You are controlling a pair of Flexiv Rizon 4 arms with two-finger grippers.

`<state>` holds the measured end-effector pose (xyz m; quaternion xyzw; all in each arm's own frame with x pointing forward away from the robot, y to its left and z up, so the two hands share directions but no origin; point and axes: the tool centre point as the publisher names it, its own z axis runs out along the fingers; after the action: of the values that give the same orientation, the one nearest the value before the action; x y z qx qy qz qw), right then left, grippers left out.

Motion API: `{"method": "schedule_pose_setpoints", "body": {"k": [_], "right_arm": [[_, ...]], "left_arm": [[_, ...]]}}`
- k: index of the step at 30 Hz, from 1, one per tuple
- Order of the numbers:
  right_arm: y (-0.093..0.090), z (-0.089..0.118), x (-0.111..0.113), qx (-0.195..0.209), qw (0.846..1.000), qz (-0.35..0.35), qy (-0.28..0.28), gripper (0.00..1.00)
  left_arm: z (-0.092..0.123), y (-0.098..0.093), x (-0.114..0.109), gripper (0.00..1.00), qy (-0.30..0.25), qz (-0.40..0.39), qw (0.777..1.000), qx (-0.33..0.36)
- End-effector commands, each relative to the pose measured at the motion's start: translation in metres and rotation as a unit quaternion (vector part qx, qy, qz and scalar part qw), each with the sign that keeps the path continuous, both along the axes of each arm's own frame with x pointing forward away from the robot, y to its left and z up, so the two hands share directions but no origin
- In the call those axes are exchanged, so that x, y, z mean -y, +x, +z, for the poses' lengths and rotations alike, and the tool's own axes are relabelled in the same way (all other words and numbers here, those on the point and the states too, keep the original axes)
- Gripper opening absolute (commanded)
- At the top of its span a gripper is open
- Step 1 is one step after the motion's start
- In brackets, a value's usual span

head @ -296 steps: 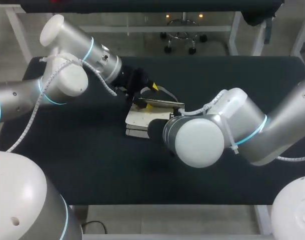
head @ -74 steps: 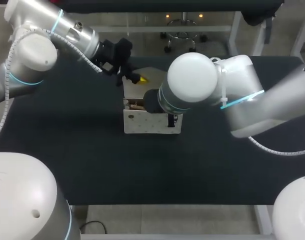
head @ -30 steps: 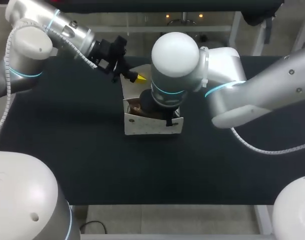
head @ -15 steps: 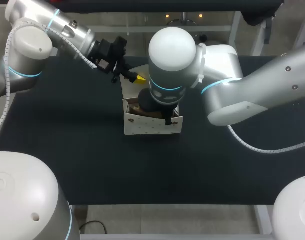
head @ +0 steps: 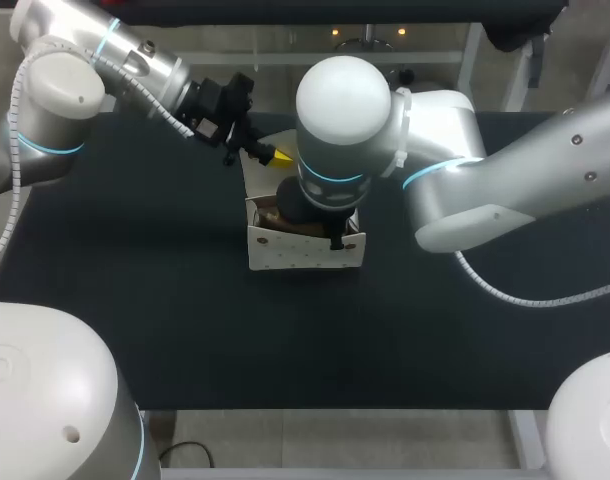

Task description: Pick up the bag, open it, inspect its contents, close it, and place it on the opposite side

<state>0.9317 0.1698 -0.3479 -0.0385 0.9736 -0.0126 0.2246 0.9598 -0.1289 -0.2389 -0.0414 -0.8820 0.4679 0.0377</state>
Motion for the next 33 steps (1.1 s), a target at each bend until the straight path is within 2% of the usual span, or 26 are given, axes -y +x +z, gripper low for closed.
{"method": "schedule_pose_setpoints", "body": {"k": [1,19,33], "right_arm": [[0.001,-0.002,-0.004,0.003,1.0,-0.002,-0.002,1.0],[0.003,0.0,-0.006,0.006,1.0,-0.004,0.001,1.0],[0.011,0.012,-0.01,0.021,1.0,-0.017,0.007,1.0]], "left_arm": [[-0.002,-0.001,0.002,0.0,-0.001,0.001,1.0,0.0],[-0.002,-0.001,0.002,0.0,-0.001,0.001,1.0,0.0],[-0.002,-0.001,0.002,0.0,-0.001,0.001,1.0,0.0]]}}
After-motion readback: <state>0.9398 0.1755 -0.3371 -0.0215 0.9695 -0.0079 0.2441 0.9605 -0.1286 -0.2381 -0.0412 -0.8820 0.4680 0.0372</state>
